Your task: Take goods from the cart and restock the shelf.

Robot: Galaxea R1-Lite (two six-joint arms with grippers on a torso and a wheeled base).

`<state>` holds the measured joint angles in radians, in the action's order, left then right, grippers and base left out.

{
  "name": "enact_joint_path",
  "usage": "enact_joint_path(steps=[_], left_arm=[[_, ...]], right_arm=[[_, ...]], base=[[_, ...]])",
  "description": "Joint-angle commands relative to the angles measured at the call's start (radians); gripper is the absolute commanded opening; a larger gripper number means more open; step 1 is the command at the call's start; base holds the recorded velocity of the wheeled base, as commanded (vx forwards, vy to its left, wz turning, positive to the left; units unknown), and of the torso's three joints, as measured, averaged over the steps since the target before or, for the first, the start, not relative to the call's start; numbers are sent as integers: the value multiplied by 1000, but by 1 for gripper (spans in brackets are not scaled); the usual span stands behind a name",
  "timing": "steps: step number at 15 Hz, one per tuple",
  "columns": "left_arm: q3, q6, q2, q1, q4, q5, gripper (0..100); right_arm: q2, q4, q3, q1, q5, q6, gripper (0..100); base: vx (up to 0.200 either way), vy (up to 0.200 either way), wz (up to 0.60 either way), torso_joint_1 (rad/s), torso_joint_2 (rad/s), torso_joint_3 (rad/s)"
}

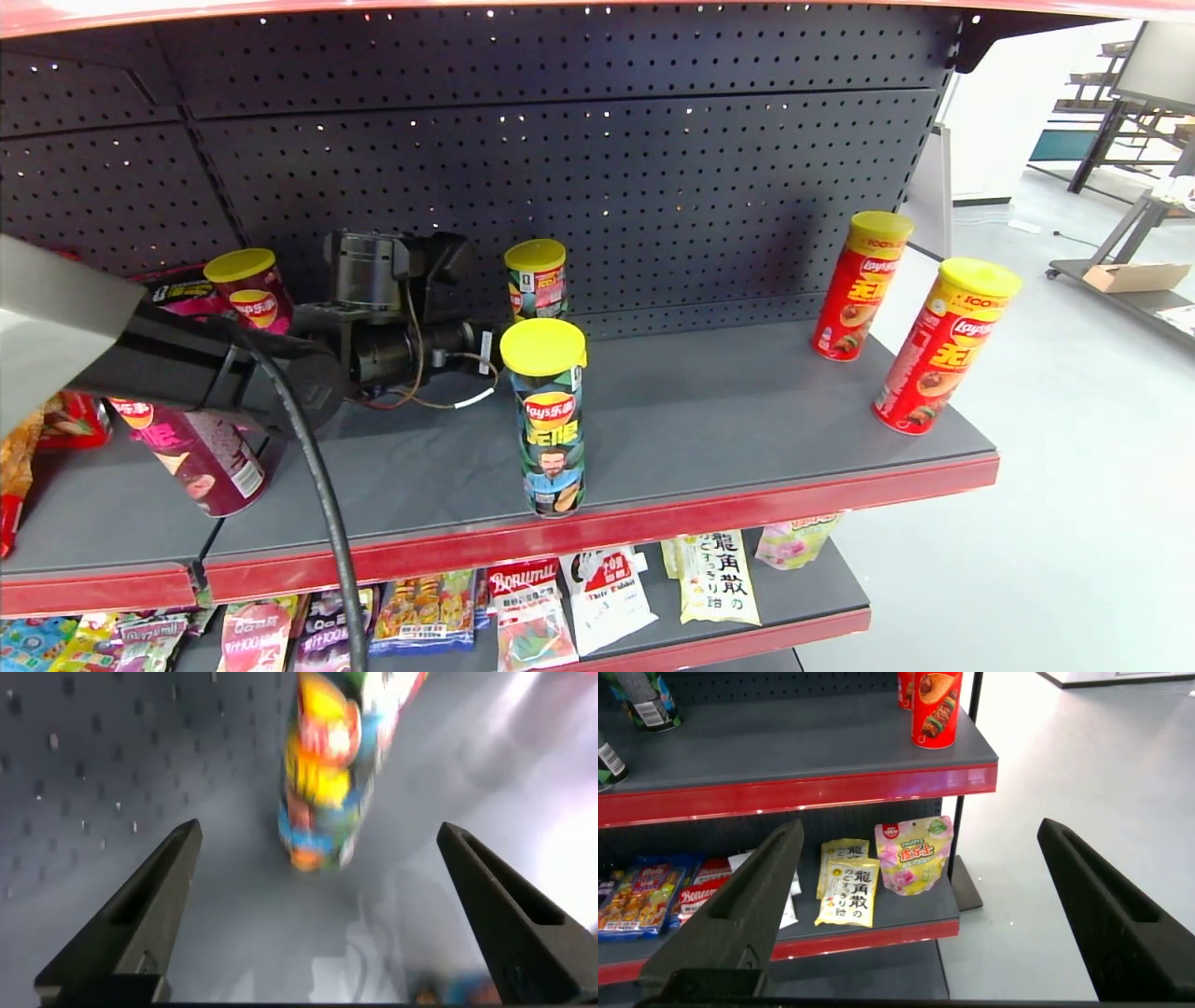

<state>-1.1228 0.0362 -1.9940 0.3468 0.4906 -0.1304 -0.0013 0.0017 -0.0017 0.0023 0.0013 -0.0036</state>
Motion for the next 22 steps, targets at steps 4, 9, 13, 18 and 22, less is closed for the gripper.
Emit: enact_joint_path(steps=[4, 9, 13, 18, 22], left_arm=[[178, 1, 170, -61, -53, 0, 100], [385, 13, 517, -92, -284, 8, 100], [549, 34, 1017, -126, -567, -52, 100], [669, 36, 1445, -137, -569, -61, 100], [704, -39, 1667, -132, -577, -146, 100]], right_arm=[[1, 0, 0, 1, 0, -1, 100], [1, 0, 0, 1, 0, -1, 100], [1, 0, 0, 1, 0, -1, 100], [1, 0, 0, 1, 0, 1, 100], [1, 0, 0, 1, 0, -1, 100]], base=[[0, 0, 0, 0, 0, 0], [0, 0, 0, 0, 0, 0], [0, 0, 0, 0, 0, 0], [0, 0, 0, 0, 0, 0], [0, 0, 0, 0, 0, 0]])
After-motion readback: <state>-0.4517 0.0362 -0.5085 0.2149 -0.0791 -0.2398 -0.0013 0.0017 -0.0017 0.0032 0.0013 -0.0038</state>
